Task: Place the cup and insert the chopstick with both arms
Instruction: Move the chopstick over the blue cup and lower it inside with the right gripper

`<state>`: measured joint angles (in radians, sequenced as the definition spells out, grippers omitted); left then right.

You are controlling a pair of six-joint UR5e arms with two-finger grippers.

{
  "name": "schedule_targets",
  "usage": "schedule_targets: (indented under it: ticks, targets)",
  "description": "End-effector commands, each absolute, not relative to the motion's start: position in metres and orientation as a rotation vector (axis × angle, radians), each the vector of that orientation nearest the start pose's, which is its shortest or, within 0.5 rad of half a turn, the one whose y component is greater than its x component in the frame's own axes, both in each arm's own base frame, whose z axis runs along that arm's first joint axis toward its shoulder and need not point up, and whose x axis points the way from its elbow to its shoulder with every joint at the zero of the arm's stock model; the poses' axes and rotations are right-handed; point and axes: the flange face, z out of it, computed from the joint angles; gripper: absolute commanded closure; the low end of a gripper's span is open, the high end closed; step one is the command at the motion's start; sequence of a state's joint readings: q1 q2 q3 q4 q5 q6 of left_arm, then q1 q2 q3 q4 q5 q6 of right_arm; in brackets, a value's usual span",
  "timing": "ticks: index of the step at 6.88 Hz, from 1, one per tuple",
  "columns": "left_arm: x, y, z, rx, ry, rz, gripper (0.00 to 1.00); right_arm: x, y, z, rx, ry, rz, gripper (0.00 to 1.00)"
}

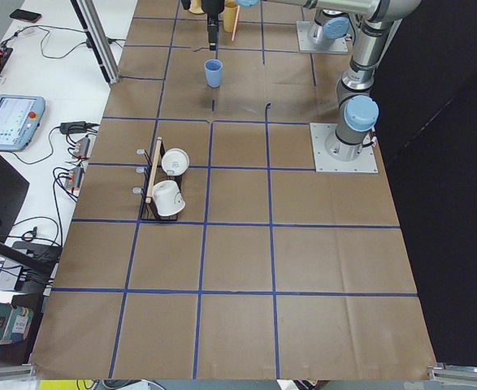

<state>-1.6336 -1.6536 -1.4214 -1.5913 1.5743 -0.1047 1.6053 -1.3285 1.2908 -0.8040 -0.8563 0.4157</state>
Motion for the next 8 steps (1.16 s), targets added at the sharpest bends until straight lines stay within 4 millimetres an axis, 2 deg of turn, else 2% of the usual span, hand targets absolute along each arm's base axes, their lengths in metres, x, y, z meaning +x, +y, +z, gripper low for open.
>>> schedule_targets:
  ticks: [1, 2, 3, 8]
  targets:
    - [-0.161, -0.514, 0.516, -0.065, 3.124, -0.067, 0.01, 0.224, -0.529, 0.453, 0.818, 2.165, 1.116, 0.98]
    - [-0.161, -0.513, 0.513, -0.061, 3.122, -0.065, 0.03, 0.226, -0.539, 0.45, 0.827, 2.142, 1.113, 0.98]
    - [-0.161, -0.513, 0.513, -0.063, 3.122, -0.067, 0.0, 0.225, -0.547, 0.444, 0.838, 2.134, 1.129, 0.97]
    - [-0.161, -0.51, 0.514, -0.063, 3.122, -0.053, 0.0, 0.228, -0.568, 0.413, 0.881, 2.064, 1.19, 0.96]
